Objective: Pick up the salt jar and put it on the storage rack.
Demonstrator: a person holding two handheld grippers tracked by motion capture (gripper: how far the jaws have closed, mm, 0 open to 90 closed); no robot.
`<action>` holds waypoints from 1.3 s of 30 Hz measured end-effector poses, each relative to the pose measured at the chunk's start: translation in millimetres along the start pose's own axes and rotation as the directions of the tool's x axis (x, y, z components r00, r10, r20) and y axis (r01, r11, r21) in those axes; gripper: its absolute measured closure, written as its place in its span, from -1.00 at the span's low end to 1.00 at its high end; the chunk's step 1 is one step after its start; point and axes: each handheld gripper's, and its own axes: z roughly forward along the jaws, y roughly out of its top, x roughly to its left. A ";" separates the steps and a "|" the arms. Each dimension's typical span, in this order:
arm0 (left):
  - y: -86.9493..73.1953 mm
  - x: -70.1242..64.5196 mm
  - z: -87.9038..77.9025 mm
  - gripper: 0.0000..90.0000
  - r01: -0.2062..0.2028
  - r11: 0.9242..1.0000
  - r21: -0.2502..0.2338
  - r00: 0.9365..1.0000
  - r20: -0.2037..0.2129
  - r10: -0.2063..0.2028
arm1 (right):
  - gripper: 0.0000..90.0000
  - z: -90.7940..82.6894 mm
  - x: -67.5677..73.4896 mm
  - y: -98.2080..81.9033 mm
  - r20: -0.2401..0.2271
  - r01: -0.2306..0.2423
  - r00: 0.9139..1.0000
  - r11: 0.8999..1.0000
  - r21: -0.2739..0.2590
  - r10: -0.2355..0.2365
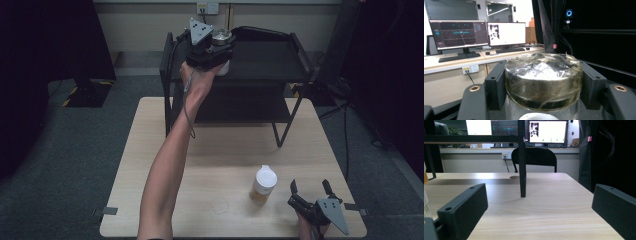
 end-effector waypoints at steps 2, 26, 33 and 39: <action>-0.7 0.0 -0.3 -0.22 0.002 1.000 -0.003 1.000 0.001 -0.002 | -1.00 0.0 0.1 0.0 0.000 0.000 1.000 1.000 0.000 0.000; -9.1 16.6 -32.7 -1.00 0.031 0.995 -0.097 0.998 0.066 -0.025 | -1.00 -0.8 -2.0 -1.1 -0.008 -0.006 1.000 1.000 -0.007 0.006; -12.8 8.3 -53.0 -1.00 0.022 0.994 -0.108 0.999 0.048 -0.017 | -1.00 -1.0 -3.0 -1.3 -0.013 -0.006 1.000 1.000 -0.008 0.006; -30.4 2.4 -77.0 -1.00 0.032 0.991 -0.127 0.998 0.064 -0.024 | -1.00 -1.4 -3.4 -1.6 -0.015 -0.009 1.000 1.000 -0.010 0.009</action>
